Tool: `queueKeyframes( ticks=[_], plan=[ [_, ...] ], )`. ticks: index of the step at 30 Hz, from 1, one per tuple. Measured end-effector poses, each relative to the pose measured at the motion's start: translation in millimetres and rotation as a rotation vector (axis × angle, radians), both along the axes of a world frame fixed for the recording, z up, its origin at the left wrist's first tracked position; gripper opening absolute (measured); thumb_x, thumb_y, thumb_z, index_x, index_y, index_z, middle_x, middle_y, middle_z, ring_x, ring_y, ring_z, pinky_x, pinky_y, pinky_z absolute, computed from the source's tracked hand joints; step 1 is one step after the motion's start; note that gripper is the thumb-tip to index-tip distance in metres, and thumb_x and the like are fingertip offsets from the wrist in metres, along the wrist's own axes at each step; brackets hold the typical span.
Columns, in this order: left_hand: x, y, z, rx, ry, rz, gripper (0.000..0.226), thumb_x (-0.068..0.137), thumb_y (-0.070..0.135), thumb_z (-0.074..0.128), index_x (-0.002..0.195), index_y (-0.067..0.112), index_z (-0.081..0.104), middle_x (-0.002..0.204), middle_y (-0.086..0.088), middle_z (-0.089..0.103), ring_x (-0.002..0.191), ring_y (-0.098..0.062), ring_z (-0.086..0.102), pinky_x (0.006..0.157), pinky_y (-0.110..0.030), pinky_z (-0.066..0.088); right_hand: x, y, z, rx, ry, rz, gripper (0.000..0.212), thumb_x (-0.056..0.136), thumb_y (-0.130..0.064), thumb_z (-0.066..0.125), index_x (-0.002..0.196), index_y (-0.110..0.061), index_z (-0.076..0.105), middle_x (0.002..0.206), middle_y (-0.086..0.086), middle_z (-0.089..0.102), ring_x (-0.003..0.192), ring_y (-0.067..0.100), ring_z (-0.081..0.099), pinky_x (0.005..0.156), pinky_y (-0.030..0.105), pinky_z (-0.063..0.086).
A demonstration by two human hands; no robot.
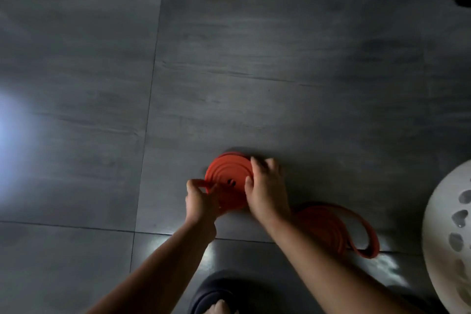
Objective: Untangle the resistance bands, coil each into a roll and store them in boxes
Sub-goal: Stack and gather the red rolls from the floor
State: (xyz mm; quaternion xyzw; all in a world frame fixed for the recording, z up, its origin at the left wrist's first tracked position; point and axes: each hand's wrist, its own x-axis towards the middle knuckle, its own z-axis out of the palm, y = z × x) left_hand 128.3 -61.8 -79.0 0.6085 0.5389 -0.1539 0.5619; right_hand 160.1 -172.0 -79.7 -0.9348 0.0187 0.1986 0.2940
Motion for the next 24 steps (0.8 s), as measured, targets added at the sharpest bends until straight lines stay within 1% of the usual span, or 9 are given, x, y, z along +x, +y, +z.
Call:
queueKeyframes(
  ticks=[3, 5, 8, 10, 12, 16, 19, 21, 24],
  plan=[
    [5.6, 8.6, -9.9, -0.074, -0.011, 0.127, 0.028, 0.084, 0.003, 0.057, 0.108, -0.008, 0.046, 0.108, -0.032, 0.057, 0.095, -0.045, 0.061, 0.044, -0.029, 0.054, 19.0, 11.6, -8.0, 0.083, 0.002, 0.075, 0.046, 0.091, -0.015, 0.046, 0.136, -0.010, 0.039, 0.134, 0.014, 0.038, 0.125, 0.029, 0.034, 0.104, 0.032, 0.029],
    [9.0, 9.9, -11.6, -0.095, -0.015, 0.124, 0.034, 0.083, 0.003, 0.055, 0.110, -0.014, 0.046, 0.106, -0.033, 0.058, 0.093, -0.045, 0.062, 0.046, -0.031, 0.055, 20.2, 9.0, -17.6, 0.141, 0.012, 0.110, 0.046, 0.092, -0.015, 0.045, 0.136, -0.006, 0.038, 0.136, 0.016, 0.039, 0.128, 0.029, 0.035, 0.107, 0.028, 0.025],
    [9.0, 13.0, -8.5, -0.043, 0.008, 0.059, 0.030, 0.085, 0.011, 0.055, 0.108, 0.001, 0.039, 0.113, -0.026, 0.054, 0.098, -0.041, 0.061, 0.049, -0.035, 0.057, 5.4, 1.8, -26.9, 0.149, -0.015, 0.075, 0.047, 0.087, -0.020, 0.045, 0.130, -0.001, 0.047, 0.130, 0.022, 0.048, 0.121, 0.036, 0.046, 0.103, 0.038, 0.036],
    [8.2, 15.6, -2.1, -0.010, 0.022, -0.057, 0.027, 0.091, 0.011, 0.049, 0.111, 0.019, 0.032, 0.117, -0.021, 0.049, 0.099, -0.039, 0.059, 0.055, -0.037, 0.057, -5.5, 0.9, -32.0, 0.047, -0.094, 0.010, 0.047, 0.081, -0.030, 0.043, 0.115, -0.004, 0.061, 0.114, 0.020, 0.061, 0.099, 0.040, 0.060, 0.085, 0.045, 0.049],
    [8.5, 18.6, 3.4, 0.137, 0.042, -0.334, 0.039, 0.092, 0.011, 0.044, 0.122, 0.032, 0.032, 0.119, -0.016, 0.041, 0.096, -0.040, 0.057, 0.068, -0.044, 0.054, -13.1, -3.1, -30.7, -0.051, -0.107, -0.006, 0.047, 0.076, -0.035, 0.040, 0.102, -0.007, 0.068, 0.099, 0.017, 0.066, 0.081, 0.037, 0.064, 0.068, 0.043, 0.054],
    [9.0, 20.5, 14.0, 0.613, -0.068, -0.948, 0.068, 0.087, 0.004, 0.046, 0.141, 0.036, 0.020, 0.139, -0.009, 0.020, 0.123, -0.030, 0.029, 0.087, -0.038, 0.042, -38.2, -9.2, -41.3, -0.108, -0.168, -0.054, 0.044, 0.081, -0.029, 0.044, 0.112, -0.002, 0.060, 0.102, 0.022, 0.061, 0.090, 0.034, 0.054, 0.072, 0.040, 0.053],
    [7.5, 12.8, 16.4, 0.516, -0.127, -0.999, 0.060, 0.090, 0.020, 0.052, 0.142, 0.033, 0.025, 0.151, -0.001, 0.009, 0.132, -0.026, 0.016, 0.095, -0.040, 0.041, -48.6, -6.4, -35.4, -0.088, -0.152, -0.083, 0.057, 0.095, -0.041, 0.024, 0.111, 0.000, 0.059, 0.099, 0.024, 0.063, 0.092, 0.032, 0.056, 0.072, 0.036, 0.053],
    [6.8, 4.4, 15.6, 0.469, -0.093, -0.947, 0.063, 0.087, 0.038, 0.056, 0.142, 0.031, 0.025, 0.152, 0.000, 0.006, 0.136, -0.026, 0.010, 0.097, -0.043, 0.040, -54.0, -5.8, -32.2, -0.002, -0.201, -0.101, 0.063, 0.097, -0.044, 0.017, 0.111, 0.004, 0.056, 0.097, 0.027, 0.062, 0.095, 0.027, 0.047, 0.082, 0.035, 0.044],
    [6.8, -10.0, 13.3, 0.500, -0.020, -0.949, 0.089, 0.076, 0.055, 0.061, 0.144, 0.028, 0.012, 0.154, 0.001, -0.004, 0.140, -0.029, -0.002, 0.102, -0.047, 0.037, -68.3, -6.0, -31.3, 0.144, -0.188, -0.170, 0.043, 0.092, -0.027, 0.039, 0.113, 0.006, 0.057, 0.102, 0.027, 0.059, 0.094, 0.029, 0.058, 0.080, 0.031, 0.049]
  ],
)
